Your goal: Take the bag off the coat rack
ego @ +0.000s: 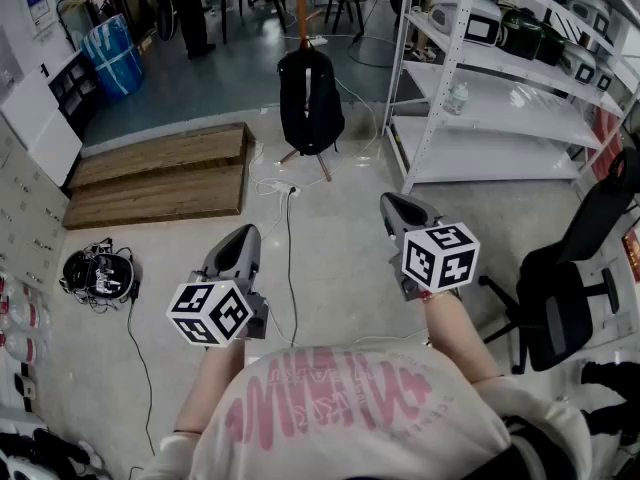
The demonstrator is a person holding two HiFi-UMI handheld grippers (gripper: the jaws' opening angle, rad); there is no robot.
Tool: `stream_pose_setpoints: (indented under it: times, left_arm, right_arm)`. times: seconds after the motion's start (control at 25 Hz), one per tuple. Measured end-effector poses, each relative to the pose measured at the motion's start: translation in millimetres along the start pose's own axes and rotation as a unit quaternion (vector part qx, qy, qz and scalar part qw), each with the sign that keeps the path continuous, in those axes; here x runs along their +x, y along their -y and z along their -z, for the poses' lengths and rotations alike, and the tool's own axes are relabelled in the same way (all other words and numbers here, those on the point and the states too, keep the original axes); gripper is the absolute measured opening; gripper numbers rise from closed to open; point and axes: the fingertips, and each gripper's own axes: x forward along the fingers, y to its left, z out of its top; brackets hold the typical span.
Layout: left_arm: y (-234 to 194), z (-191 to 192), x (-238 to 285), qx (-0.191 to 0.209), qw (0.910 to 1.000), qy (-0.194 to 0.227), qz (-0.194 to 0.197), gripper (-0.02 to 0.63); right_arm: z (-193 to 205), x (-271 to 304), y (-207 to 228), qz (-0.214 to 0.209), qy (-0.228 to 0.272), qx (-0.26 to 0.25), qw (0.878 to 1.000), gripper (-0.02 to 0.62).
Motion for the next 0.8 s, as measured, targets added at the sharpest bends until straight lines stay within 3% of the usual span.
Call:
stream_pose_setpoints:
  times: [0.48,0.8]
  left_arm:
    - [-21.4,3.1,-2.2,-0.008,0.9999,-0.009,-0.006,0.003]
    - [-45.1,-11.0,7.3,-0.013,0.9997,0.004,0.023,0.003]
  right_arm:
    - [5.8,12.7,-7.7,0.01,-0.007,-0.002,1.0,0.006]
    - [0.2,34.0,-13.7,0.024,0.006,0.022,0.999,0.006]
